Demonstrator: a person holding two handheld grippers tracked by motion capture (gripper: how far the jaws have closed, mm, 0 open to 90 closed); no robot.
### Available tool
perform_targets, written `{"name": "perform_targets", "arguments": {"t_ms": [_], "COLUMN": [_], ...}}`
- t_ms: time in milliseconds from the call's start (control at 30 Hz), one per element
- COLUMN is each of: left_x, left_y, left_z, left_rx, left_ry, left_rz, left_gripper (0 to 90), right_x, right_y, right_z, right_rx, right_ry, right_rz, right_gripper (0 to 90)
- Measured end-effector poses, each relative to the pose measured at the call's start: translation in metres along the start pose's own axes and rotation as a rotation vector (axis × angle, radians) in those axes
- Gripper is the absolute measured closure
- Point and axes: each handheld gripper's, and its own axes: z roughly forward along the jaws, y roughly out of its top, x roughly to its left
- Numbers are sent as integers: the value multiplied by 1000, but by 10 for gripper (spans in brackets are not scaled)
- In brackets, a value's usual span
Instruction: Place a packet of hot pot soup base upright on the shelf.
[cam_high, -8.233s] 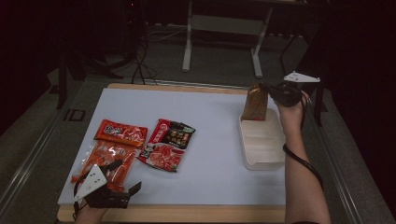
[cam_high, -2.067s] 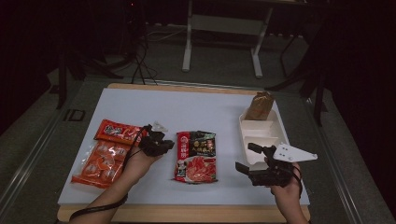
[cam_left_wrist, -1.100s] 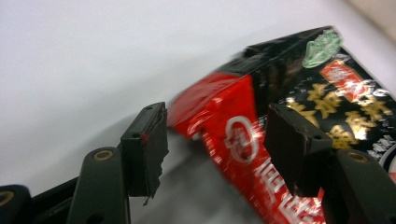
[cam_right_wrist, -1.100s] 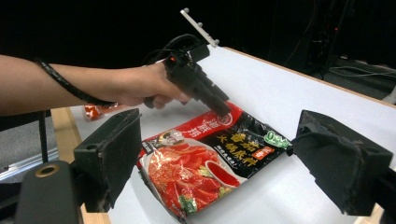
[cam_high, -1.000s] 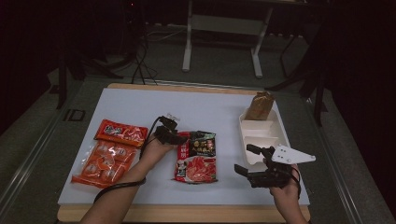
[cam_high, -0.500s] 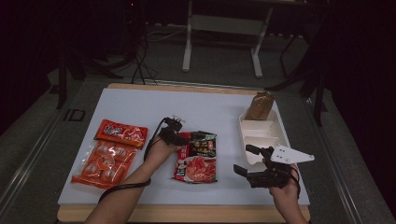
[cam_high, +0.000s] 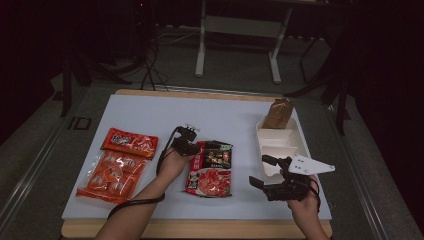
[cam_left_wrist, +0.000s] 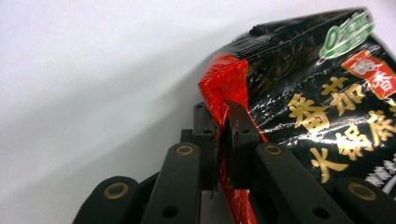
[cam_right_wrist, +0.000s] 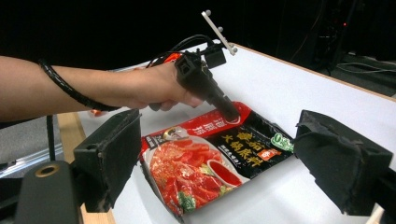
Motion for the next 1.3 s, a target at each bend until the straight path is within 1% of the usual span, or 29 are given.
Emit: {"name": "perform_targets", "arguments": {"t_ms": [33, 67, 133, 167, 200, 233, 300, 367, 433, 500, 533, 600, 633, 667, 700, 733, 767, 800, 867, 967, 1033, 1100, 1167, 1233, 1300], "left_x": [-1, -2, -3, -3, -4, -4, -5, -4, -3, -3, -4, -7, -8, -11, -11, -18, -21, -24, -28, -33, -35, -36, -39, -41, -44], "left_y": [0, -1, -1, -2, -2, -2, -2, -1, -1, 0, 0, 0, 0, 0, 0, 0, 0, 0, 0, -1, -1, -1, -1, -3, -4], "left_z": [-1, -3, -7, -10, -11, -13, -17, -20, -23, -27, -29, -34, -36, -39, -39, -45, -47, -50, -54, -60, -64, -68, -72, -78, -83], "left_rx": [-4, -19, -38, -45, -49, -60, -67, -75, -88, -112, -123, -158, -170, -197, -197, -228, -240, -256, -274, -291, -297, -312, -324, -338, -358], "left_ry": [7, 6, 6, 5, 8, 5, -1, -21, -33, -55, -61, -64, -68, -73, -73, -53, -51, -47, -43, -47, -49, -67, -86, -98, -112], "left_rz": [16, 26, 38, 38, 49, 47, 66, 51, 61, 45, 45, 72, 70, 75, 75, 104, 110, 124, 144, 156, 162, 156, 150, 148, 154], "left_gripper": [858, 859, 863, 866, 867, 866, 866, 866, 867, 870, 872, 872, 874, 874, 874, 874, 874, 875, 875, 877, 877, 878, 878, 878, 879], "right_x": [0, 1, 1, 1, 0, 0, -1, -1, -1, -1, 0, 0, 0, 0, 0, 0, -1, -1, 0, -1, -1, -2, -1, 0, 0], "right_y": [0, 1, 1, 1, 1, 1, 1, 1, 2, 3, 4, 4, 5, 5, 5, 5, 6, 6, 7, 8, 9, 9, 9, 11, 12], "right_z": [0, -1, -1, -2, -2, -2, -3, -4, -5, -6, -7, -7, -8, -9, -9, -9, -10, -11, -12, -14, -14, -14, -16, -17, -18], "right_rx": [1, 1, -2, -1, -2, -3, -6, -16, -31, -37, -42, -41, -44, -44, -44, -41, -52, -53, -60, -66, -62, -59, -74, -68, -53], "right_ry": [-3, -5, -5, -9, -12, -12, -19, -22, -38, -48, -63, -69, -73, -77, -77, -79, -76, -77, -83, -94, -107, -116, -138, -155, -163], "right_rz": [-3, -7, -7, -9, -10, -9, -7, 4, 8, -1, -9, -12, -17, -19, -19, -18, -12, -10, -14, -17, -29, -31, -46, -58, -50], "right_gripper": [149, 149, 149, 149, 149, 149, 149, 148, 148, 148, 149, 153, 153, 154, 154, 161, 170, 170, 170, 170, 169, 152, 148, 142, 141]}}
